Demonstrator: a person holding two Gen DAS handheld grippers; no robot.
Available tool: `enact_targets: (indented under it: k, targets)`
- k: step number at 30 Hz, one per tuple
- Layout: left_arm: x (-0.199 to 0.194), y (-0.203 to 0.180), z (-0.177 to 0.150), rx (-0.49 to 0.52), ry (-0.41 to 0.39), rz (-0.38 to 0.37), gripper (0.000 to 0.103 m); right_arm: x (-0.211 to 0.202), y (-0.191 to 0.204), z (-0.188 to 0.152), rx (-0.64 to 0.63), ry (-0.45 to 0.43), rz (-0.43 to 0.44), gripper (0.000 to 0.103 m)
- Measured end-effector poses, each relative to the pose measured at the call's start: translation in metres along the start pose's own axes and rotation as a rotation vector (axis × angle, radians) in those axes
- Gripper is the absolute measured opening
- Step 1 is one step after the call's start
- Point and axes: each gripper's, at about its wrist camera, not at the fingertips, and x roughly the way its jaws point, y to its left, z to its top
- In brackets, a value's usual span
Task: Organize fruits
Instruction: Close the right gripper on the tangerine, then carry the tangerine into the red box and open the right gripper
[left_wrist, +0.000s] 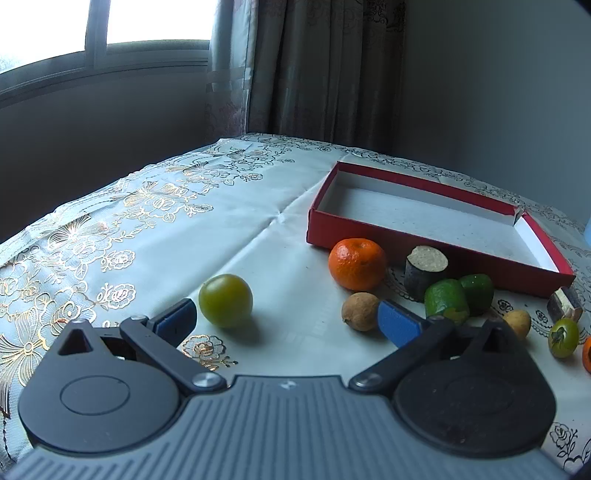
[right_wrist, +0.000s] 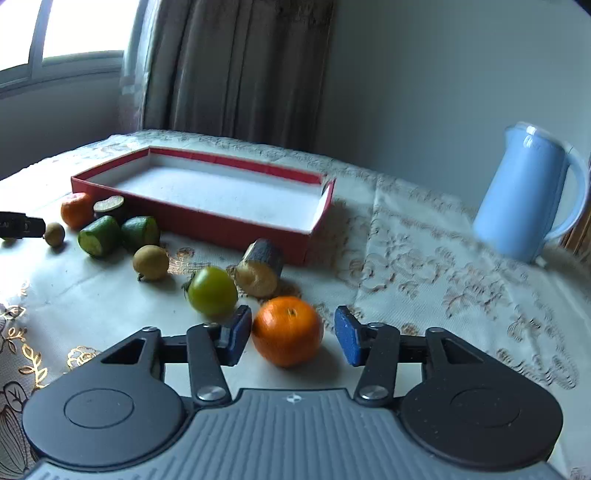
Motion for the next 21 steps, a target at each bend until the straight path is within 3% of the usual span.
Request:
enact_targets:
  k: [7,11,21]
  targets:
    - [0.000,-0.001,0.000,0.000,0.002,-0.001,0.103,0.010,-0.006,0.000,0.038,0.044,0.022,0.049]
    - [0.000,-0.002,0.000,0.002,0.004,0.000,0.103,0.010,-0.009,-0.001,0.054,0.044,0.046,0.044]
    - [0.002,-0.001,-0.001,0.008,0.009,0.001,0.103,-0.004,-0.014,0.009,0.087,-0.027,0.072,0.043]
